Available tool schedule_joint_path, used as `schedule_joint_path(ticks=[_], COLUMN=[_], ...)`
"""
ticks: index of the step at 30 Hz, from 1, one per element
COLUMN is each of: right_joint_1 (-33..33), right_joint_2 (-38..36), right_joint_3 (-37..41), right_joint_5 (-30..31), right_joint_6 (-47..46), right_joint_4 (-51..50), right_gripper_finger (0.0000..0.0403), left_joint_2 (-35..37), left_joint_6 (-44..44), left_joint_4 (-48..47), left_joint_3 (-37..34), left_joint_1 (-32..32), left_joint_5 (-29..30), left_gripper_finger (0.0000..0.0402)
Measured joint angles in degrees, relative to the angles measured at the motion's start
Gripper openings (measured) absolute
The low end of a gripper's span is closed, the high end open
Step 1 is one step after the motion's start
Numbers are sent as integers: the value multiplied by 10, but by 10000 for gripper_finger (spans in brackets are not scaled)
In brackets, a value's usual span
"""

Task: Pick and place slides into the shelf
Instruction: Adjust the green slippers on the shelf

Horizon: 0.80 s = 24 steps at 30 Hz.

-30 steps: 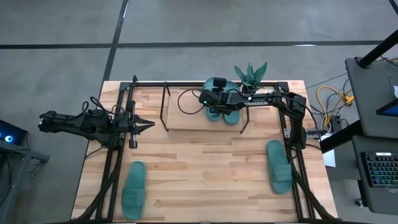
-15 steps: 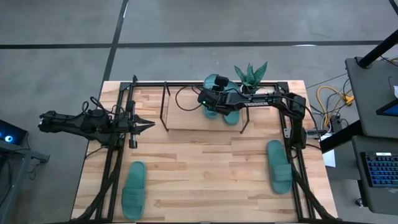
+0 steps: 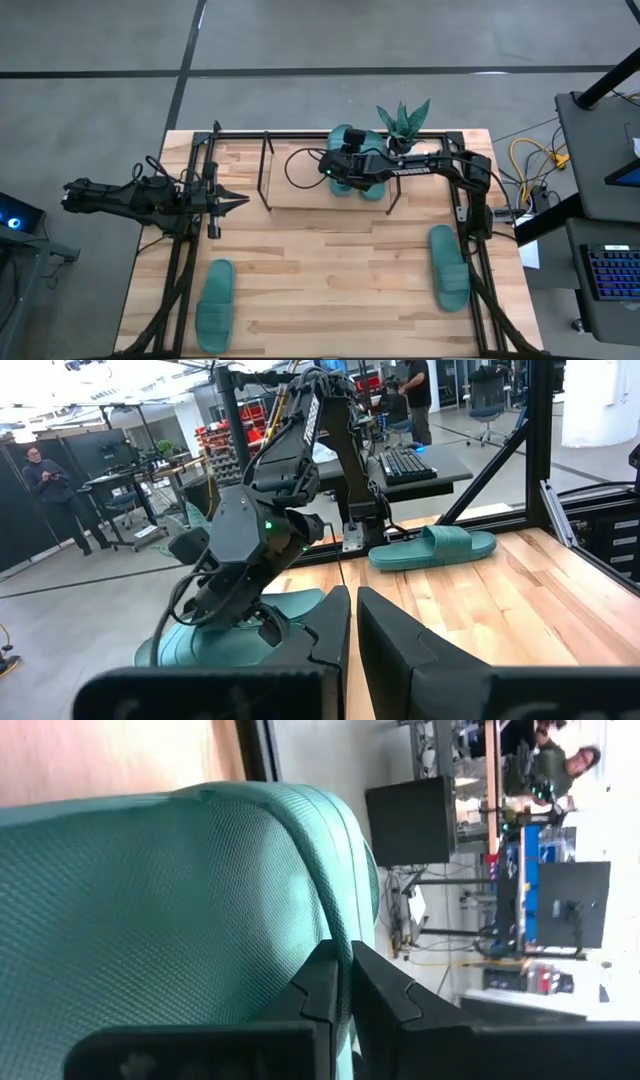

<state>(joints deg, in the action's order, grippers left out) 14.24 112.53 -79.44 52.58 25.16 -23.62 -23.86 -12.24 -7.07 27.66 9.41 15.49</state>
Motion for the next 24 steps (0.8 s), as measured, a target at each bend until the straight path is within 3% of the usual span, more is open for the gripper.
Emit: schedule_joint_path(ticks=[11, 24], right_joint_1=[0, 0], right_joint_2=[0, 0], right_joint_3=[2, 2], right_joint_5=[-41, -35], right_joint_6=[15, 18], right_joint_4=[-3, -2], right_gripper_finger=[13, 13], left_joint_2=[0, 0], left_joint_6=[0, 0], left_joint_4=[0, 0], left_joint_3=[0, 0], left_joint_1=[0, 0], left_joint_5=[0, 0], left_gripper_finger=[8, 8])
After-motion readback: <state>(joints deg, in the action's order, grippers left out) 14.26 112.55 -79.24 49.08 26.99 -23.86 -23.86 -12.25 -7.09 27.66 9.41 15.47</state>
